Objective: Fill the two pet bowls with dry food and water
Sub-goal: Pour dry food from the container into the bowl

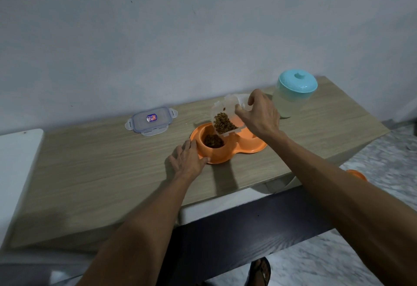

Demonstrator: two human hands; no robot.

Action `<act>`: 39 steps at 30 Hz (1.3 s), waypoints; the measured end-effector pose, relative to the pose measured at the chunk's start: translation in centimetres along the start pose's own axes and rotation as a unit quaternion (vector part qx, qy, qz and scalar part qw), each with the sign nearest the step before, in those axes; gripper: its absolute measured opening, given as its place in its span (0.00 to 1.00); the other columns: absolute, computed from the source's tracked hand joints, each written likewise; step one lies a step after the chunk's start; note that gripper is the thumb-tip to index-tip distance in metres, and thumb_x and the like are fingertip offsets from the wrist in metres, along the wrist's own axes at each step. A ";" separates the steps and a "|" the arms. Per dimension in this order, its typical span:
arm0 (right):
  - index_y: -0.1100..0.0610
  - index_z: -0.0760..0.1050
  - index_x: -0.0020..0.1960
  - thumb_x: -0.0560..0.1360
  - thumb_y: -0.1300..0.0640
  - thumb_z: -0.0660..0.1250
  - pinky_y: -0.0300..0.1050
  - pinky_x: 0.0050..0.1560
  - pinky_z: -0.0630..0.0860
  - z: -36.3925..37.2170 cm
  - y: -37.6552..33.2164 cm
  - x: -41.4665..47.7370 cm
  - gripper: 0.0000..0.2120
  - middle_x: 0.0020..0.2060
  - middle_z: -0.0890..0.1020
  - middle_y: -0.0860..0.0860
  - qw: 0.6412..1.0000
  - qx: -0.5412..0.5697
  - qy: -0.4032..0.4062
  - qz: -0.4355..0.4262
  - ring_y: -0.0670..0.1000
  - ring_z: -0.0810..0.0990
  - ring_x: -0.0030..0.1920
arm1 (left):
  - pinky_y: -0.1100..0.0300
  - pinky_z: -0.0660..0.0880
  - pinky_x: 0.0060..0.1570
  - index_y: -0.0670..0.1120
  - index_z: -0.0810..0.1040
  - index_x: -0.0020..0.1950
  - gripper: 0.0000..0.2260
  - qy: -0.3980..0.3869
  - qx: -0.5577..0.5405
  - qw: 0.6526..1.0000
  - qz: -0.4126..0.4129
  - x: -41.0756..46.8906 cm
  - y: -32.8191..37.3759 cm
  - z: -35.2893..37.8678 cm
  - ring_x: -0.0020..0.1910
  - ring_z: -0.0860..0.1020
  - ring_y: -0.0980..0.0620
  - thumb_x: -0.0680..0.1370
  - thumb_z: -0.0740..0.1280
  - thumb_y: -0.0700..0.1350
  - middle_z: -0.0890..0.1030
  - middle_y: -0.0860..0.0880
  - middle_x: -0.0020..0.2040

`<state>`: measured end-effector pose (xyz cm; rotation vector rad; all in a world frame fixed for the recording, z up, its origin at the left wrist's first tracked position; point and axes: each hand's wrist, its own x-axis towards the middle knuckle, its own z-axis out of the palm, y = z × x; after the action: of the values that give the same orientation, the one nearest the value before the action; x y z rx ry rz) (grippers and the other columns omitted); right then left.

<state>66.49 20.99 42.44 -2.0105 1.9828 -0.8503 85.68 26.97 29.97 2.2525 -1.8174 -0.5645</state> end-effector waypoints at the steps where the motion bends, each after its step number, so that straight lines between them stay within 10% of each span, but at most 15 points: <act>1: 0.55 0.67 0.48 0.72 0.43 0.67 0.51 0.41 0.72 0.0 0.5 0.4 0.17 0.43 0.76 0.52 1.000 0.016 -0.006 0.020 0.57 0.74 0.42 | 0.39 0.64 0.64 0.51 0.63 0.74 0.34 -0.001 0.001 1.000 -0.001 -0.1 0.1 -0.1 0.71 0.66 0.42 0.73 0.70 0.61 0.68 0.49 0.73; 8: 0.58 0.76 0.55 0.70 0.47 0.67 0.54 0.52 0.78 0.9 3.9 4.2 0.19 0.50 0.81 0.55 0.982 0.129 -0.066 0.120 0.58 0.79 0.51 | 0.39 0.68 0.65 0.52 0.61 0.75 0.39 0.000 -0.005 1.000 0.003 0.0 0.8 -0.4 0.71 0.67 0.43 0.69 0.72 0.62 0.69 0.50 0.73; 18: 0.51 0.72 0.36 0.67 0.43 0.67 0.65 0.45 0.81 5.4 4.9 11.1 0.12 0.35 0.77 0.51 0.955 0.227 -0.122 0.145 0.63 0.81 0.47 | 0.36 0.64 0.67 0.52 0.54 0.78 0.53 -0.014 -0.048 0.995 -0.089 -0.2 2.2 0.7 0.74 0.63 0.41 0.61 0.70 0.73 0.63 0.50 0.77; 39: 0.60 0.77 0.60 0.79 0.47 0.59 0.48 0.53 0.72 13.0 5.5 15.3 0.19 0.58 0.81 0.59 0.955 0.153 -0.209 0.141 0.62 0.78 0.58 | 0.35 0.60 0.68 0.52 0.52 0.79 0.53 0.030 0.019 0.990 -0.135 -0.6 3.4 2.1 0.75 0.61 0.44 0.62 0.71 0.72 0.58 0.52 0.80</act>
<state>67.64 2.51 32.98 -1.5336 1.7162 -0.5655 81.69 26.96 29.49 2.5309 -1.5189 -0.5022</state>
